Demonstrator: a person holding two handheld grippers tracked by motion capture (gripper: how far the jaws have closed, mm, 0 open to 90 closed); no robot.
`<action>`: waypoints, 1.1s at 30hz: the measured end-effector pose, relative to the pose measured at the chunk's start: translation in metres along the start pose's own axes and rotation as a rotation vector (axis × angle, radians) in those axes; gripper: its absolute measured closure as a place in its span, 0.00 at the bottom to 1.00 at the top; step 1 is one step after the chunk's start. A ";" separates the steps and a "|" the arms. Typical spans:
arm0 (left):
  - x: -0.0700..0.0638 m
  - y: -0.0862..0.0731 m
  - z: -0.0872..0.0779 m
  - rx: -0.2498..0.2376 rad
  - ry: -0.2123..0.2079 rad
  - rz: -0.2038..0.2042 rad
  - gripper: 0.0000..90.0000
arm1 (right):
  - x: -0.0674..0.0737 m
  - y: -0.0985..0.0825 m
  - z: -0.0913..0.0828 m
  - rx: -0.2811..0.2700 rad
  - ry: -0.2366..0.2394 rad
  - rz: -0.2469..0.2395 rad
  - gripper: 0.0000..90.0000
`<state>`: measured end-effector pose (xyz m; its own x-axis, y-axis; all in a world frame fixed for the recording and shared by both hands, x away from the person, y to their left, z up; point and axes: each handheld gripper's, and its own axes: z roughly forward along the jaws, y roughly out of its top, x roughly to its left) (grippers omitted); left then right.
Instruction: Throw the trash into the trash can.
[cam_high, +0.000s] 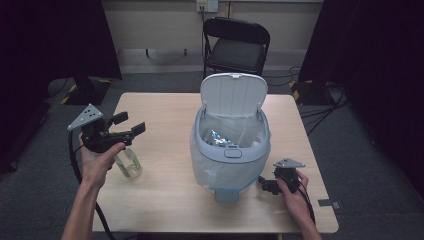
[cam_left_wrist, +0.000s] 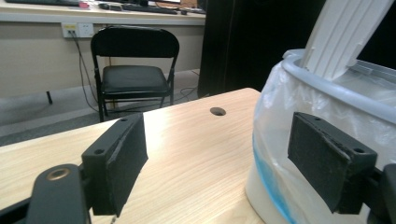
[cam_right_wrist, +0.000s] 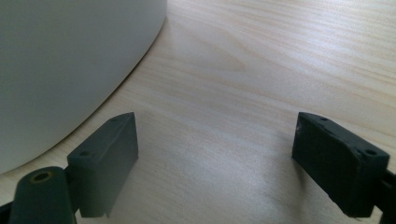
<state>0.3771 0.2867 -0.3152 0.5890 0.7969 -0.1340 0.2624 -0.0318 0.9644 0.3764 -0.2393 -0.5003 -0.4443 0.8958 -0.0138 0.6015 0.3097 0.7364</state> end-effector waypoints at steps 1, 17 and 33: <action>0.001 -0.001 -0.001 0.002 0.002 -0.003 0.22 | 0.000 0.000 0.000 0.001 0.000 0.001 0.15; 0.023 -0.021 -0.012 0.052 0.094 -0.028 0.19 | 0.000 0.000 0.000 0.000 0.000 0.000 0.15; 0.036 -0.067 -0.006 0.173 0.133 -0.091 0.18 | 0.000 0.000 0.000 0.001 0.000 0.001 0.15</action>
<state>0.3766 0.3209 -0.3830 0.4539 0.8735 -0.1760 0.4438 -0.0503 0.8947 0.3764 -0.2393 -0.5003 -0.4437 0.8961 -0.0129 0.6024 0.3089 0.7360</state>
